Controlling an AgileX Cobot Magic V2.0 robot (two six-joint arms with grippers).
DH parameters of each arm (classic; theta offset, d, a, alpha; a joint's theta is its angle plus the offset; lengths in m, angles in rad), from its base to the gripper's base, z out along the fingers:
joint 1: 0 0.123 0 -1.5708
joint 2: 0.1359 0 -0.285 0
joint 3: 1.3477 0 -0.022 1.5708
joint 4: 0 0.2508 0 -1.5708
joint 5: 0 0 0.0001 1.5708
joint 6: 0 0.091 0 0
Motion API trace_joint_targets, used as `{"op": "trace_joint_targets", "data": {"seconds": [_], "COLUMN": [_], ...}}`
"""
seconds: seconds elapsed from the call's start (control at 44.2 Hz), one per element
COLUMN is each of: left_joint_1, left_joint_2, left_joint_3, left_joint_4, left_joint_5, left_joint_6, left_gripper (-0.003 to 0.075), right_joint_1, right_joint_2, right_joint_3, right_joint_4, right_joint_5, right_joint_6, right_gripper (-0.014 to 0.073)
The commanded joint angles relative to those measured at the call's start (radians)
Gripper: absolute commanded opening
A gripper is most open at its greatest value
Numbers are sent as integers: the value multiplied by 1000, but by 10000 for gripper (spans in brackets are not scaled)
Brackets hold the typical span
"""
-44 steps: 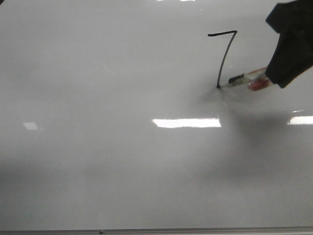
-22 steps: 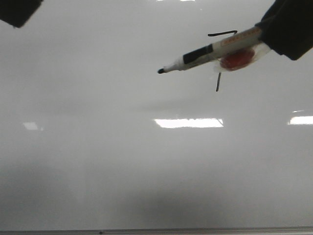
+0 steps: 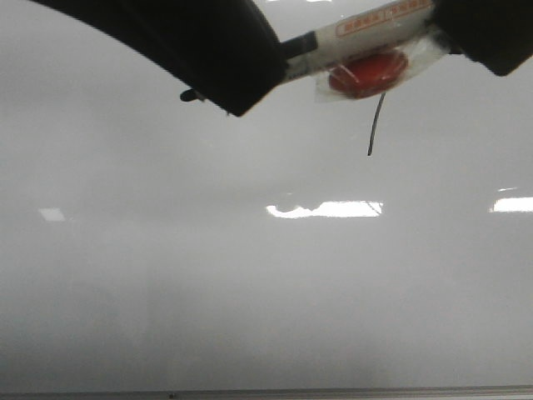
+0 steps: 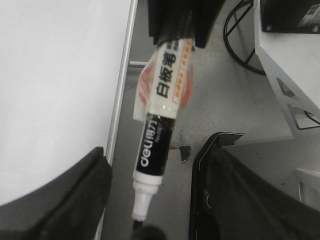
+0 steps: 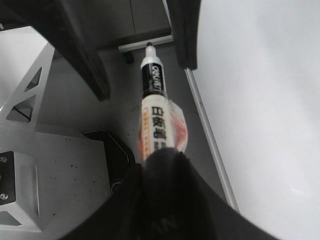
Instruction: Write number 7 on whiteboard
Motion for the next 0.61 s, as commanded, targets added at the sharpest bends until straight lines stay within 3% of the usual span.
{"op": "trace_joint_targets", "data": {"seconds": [0.0, 0.204, 0.43, 0.588], "left_joint_1": [-9, -9, -9, -9], "left_joint_2": [-1, 8, 8, 8], "left_joint_3": [-36, -36, -36, -36], "left_joint_4": [-52, -68, -105, -108], "left_joint_5": [-54, -56, -56, -56], "left_joint_6": [8, 8, 31, 31], "left_gripper": [420, 391, 155, 29], "right_joint_1": [0, 0, 0, 0], "right_joint_2": [-20, -20, -20, -20], "right_joint_3": [-20, -20, -20, -20], "right_joint_4": [54, 54, 54, 54], "right_joint_5": [-20, -20, -21, -21], "right_joint_6": [-12, -12, -12, -12], "right_gripper": [-69, -69, -69, -56]}}
